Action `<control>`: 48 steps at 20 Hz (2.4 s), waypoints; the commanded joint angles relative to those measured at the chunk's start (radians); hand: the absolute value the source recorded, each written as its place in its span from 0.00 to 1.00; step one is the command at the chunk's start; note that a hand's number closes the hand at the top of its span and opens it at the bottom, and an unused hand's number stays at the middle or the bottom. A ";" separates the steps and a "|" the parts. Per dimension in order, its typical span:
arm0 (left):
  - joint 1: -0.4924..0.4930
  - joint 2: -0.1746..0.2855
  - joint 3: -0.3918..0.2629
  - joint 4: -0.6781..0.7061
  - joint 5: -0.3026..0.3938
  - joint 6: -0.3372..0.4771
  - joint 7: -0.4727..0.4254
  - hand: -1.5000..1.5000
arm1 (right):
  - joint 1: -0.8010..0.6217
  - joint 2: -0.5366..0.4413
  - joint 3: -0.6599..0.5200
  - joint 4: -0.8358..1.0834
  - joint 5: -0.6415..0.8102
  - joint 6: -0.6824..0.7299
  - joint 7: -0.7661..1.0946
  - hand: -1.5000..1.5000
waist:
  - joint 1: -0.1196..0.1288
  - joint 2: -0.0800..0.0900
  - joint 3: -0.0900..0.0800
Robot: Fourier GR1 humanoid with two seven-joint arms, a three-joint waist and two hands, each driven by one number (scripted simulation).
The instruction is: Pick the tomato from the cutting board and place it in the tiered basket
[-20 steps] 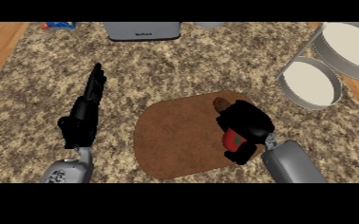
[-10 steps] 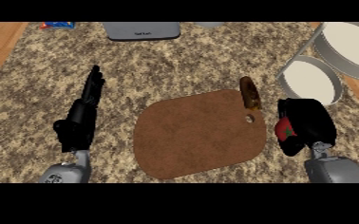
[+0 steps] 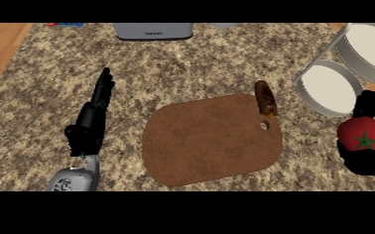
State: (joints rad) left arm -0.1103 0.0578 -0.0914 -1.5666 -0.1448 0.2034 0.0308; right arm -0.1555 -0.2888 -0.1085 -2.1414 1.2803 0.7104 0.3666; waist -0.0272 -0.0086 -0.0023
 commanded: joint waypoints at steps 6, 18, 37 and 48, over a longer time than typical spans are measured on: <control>-0.002 -0.007 -0.013 -0.027 0.001 -0.016 0.025 0.50 | -0.383 -0.057 -0.329 -0.132 -0.245 0.455 0.135 1.00 | 0.025 0.003 0.001; -0.010 -0.004 -0.003 -0.031 -0.005 -0.031 0.040 0.50 | -0.626 -0.085 -0.380 0.248 -0.315 0.260 0.226 1.00 | 0.034 0.008 0.002; -0.022 0.005 0.037 -0.002 0.027 -0.069 0.004 0.50 | -0.610 -0.215 -0.450 0.838 -0.295 -0.235 0.052 0.00 | 0.039 0.013 0.003; -0.019 -0.032 0.013 0.027 -0.029 -0.014 -0.023 0.50 | -0.697 -0.234 -0.616 0.898 -0.495 -0.342 0.031 0.00 | 0.026 0.008 0.002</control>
State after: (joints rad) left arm -0.1137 0.0326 -0.0853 -1.5724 -0.1622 0.1729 0.0336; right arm -0.8057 -0.5234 -0.6512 -1.2317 0.8496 0.4160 0.3683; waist 0.0056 0.0005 0.0006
